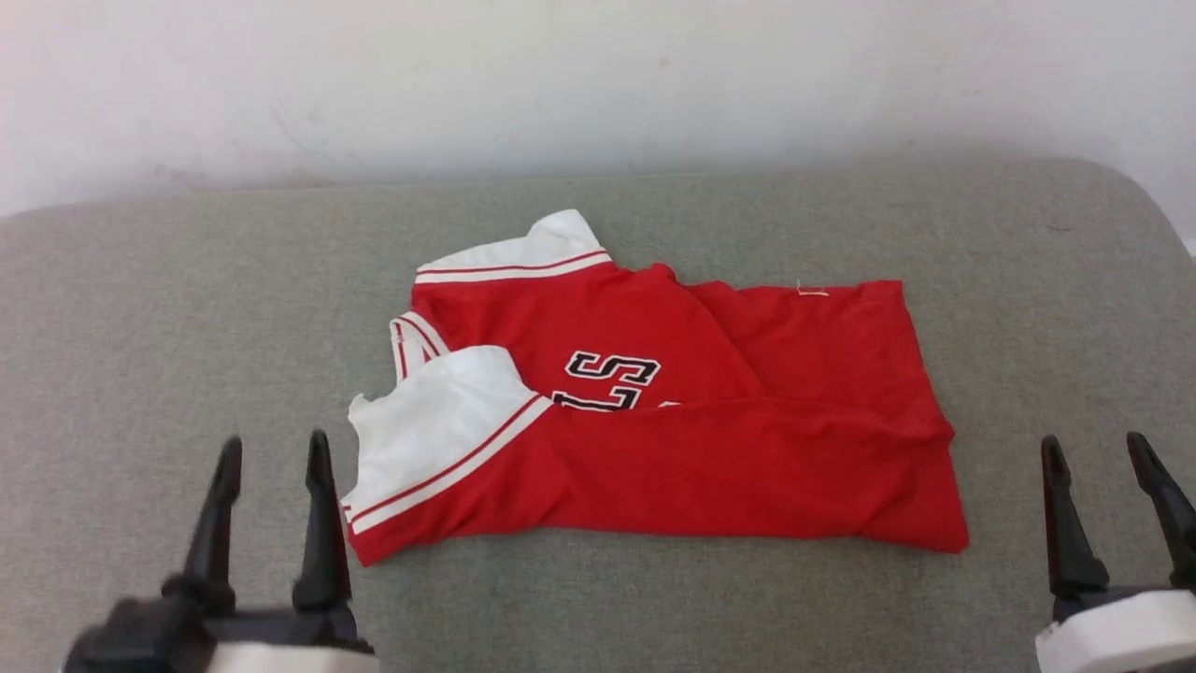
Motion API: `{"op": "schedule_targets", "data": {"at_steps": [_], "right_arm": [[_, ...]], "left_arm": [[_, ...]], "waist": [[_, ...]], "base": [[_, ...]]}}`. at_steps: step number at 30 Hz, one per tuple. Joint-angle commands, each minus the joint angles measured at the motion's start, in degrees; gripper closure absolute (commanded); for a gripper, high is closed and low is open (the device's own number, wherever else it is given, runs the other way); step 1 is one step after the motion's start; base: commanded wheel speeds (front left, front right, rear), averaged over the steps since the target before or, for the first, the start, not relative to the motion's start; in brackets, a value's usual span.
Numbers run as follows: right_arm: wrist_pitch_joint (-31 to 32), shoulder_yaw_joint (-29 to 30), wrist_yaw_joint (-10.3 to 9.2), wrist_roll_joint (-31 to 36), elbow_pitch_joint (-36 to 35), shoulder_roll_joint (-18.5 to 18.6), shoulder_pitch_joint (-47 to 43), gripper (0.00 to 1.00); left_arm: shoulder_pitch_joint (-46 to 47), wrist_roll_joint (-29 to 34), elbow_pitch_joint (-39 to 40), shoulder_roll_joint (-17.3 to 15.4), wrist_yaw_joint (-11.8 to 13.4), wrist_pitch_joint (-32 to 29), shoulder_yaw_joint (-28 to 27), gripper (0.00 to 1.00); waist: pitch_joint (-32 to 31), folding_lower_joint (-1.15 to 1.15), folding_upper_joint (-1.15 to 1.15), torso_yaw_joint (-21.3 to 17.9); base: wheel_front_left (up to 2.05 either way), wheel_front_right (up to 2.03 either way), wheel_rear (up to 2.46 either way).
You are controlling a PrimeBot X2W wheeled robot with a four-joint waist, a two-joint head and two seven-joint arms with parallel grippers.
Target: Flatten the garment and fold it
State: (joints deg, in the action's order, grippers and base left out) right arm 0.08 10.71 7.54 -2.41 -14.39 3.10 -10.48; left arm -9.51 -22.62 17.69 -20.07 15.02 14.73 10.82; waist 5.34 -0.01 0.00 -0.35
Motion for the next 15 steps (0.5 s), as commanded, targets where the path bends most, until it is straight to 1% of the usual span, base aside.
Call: {"op": "schedule_targets", "data": {"at_steps": [1,5,8,11,12,15], "right_arm": [[-1.1,0.2,-0.05,-0.5,0.2,-0.2,-0.7,0.0],[-2.6,0.3,-0.05,-2.5,1.8,-0.2,-1.3,0.0],[-2.9,0.2,-0.05,-2.6,2.2,-0.2,-1.2,0.0],[-2.7,0.2,-0.05,-2.6,2.2,-0.2,-0.9,0.0],[-2.6,0.1,-0.05,-2.6,2.2,-0.2,-0.9,0.0],[-2.2,-0.1,-0.05,-2.7,2.2,-0.2,-0.6,0.0]], "left_arm": [[-1.8,1.1,0.1,1.8,-0.9,0.3,-1.0,0.0],[-4.0,4.0,-1.6,5.0,-4.2,0.3,-2.7,0.0],[-3.8,4.9,-3.6,6.0,-6.2,0.3,-3.8,0.0],[-2.9,4.6,-6.9,5.5,-8.0,0.0,-4.2,0.0],[-2.3,4.2,-8.2,5.0,-8.6,-1.0,-4.0,0.0],[0.0,2.5,-11.7,3.1,-10.7,-7.8,-3.0,0.0]], "waist": [[-0.6,0.01,0.0,0.3],[-0.9,0.01,0.0,0.4],[-0.9,0.01,0.0,0.4],[-0.7,0.01,0.0,0.5],[-0.6,0.01,0.0,0.5],[-0.1,0.01,0.0,0.3]], "base": [[0.0,0.0,0.0],[0.0,0.0,0.0],[0.0,0.0,0.0],[0.0,0.0,0.0],[0.0,0.0,0.0],[0.0,0.0,0.0]]}}
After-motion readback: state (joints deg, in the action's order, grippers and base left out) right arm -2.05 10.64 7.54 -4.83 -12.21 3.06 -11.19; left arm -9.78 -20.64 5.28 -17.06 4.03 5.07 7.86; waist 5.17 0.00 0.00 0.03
